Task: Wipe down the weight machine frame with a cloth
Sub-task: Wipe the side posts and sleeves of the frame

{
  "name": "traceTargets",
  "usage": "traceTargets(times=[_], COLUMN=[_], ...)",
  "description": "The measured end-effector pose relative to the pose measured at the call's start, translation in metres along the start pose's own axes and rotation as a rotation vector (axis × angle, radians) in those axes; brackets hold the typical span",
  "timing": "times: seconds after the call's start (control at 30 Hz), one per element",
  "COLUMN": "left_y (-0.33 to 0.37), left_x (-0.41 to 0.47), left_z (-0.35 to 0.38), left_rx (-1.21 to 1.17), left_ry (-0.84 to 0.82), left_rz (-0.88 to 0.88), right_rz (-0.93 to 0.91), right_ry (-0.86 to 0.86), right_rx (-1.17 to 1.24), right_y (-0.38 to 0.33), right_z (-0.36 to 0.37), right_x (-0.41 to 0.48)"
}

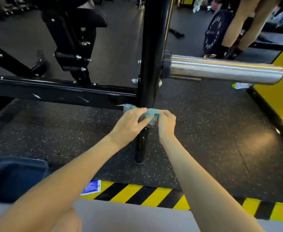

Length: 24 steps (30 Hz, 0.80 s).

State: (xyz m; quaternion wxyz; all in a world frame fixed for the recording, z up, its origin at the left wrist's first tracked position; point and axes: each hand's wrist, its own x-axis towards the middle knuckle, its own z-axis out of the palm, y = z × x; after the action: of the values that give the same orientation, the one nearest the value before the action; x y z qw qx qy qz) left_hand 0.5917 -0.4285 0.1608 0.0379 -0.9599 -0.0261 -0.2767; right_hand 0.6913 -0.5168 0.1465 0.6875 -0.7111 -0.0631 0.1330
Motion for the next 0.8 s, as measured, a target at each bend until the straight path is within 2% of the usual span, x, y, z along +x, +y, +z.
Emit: traceTargets(times=[0.03, 0.07, 0.1, 0.13, 0.2, 0.23, 0.37, 0.47, 0.57, 0.73, 0.8], left_y=[0.002, 0.002, -0.001, -0.005, -0.013, -0.016, -0.016, -0.013, -0.002, 0.005, 0.007], left_x=[-0.003, -0.002, 0.002, 0.007, 0.015, 0.013, -0.022, -0.018, -0.004, -0.040, -0.027], left_z=[0.007, 0.008, 0.005, 0.002, 0.004, 0.010, 0.050, 0.042, 0.031, 0.070, 0.058], left_rx=[-0.056, -0.123, -0.257, -0.296, -0.156, -0.090, -0.044, -0.093, -0.178, -0.251, -0.295], left_ry=[-0.044, -0.015, 0.063, 0.210, 0.475, 0.524, 0.475, 0.475, 0.624, 0.488, 0.519], left_rz=[-0.035, -0.075, -0.130, -0.125, 0.021, 0.094, 0.085, 0.064, -0.080, -0.094, -0.141], right_rz=[0.005, 0.008, 0.003, -0.002, 0.004, 0.015, 0.107, 0.104, 0.048, 0.060, 0.044], right_ry=[-0.006, -0.023, -0.047, -0.069, -0.112, -0.138, -0.261, -0.299, -0.283, -0.245, -0.236], right_rx=[0.000, 0.011, 0.036, 0.070, 0.125, 0.143, 0.212, 0.214, 0.160, 0.135, 0.107], right_y=[0.005, 0.007, 0.007, 0.006, 0.005, 0.008, 0.019, 0.020, 0.019, 0.027, 0.028], right_z=[0.000, 0.000, 0.000, 0.001, 0.003, 0.005, 0.011, 0.009, 0.004, 0.009, 0.009], right_x=[0.003, 0.007, 0.011, 0.014, 0.017, 0.017, 0.012, 0.012, 0.015, 0.021, 0.022])
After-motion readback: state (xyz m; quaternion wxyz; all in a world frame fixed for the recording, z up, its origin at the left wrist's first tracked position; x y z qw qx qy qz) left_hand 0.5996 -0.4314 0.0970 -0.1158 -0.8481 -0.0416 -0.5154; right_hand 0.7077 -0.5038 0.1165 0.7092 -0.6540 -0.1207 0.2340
